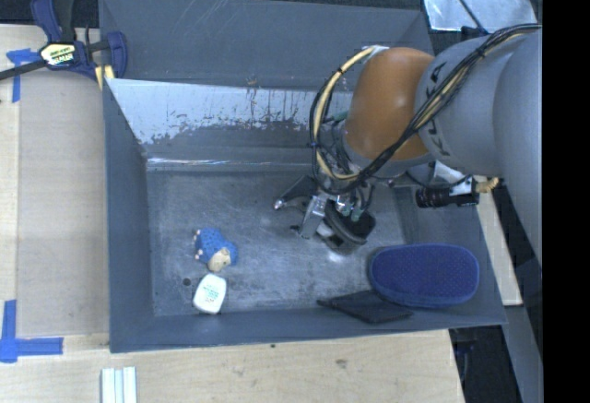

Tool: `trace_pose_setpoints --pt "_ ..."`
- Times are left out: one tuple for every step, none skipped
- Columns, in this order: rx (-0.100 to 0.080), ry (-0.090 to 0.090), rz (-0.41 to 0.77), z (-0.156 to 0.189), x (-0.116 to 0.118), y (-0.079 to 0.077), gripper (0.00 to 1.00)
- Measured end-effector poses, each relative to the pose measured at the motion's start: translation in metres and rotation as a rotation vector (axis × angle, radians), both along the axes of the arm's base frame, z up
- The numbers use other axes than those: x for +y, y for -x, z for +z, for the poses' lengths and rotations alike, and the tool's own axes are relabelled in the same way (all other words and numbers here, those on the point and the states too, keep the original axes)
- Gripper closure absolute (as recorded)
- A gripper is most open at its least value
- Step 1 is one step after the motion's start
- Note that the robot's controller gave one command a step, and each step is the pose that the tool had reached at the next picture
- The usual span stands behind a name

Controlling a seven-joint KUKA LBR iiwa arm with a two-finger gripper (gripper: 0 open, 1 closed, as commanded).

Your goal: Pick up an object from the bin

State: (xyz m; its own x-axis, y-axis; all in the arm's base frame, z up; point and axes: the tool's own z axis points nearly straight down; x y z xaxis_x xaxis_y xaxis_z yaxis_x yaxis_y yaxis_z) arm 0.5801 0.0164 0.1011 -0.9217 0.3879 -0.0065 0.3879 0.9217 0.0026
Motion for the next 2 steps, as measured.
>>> trace_pose_setpoints --pt "0.002 -0.001 -0.182 0.0 0.006 0.018 0.0" --pt "0.002 -0.002 -0.468 -0.031 0.006 0.024 0.0"
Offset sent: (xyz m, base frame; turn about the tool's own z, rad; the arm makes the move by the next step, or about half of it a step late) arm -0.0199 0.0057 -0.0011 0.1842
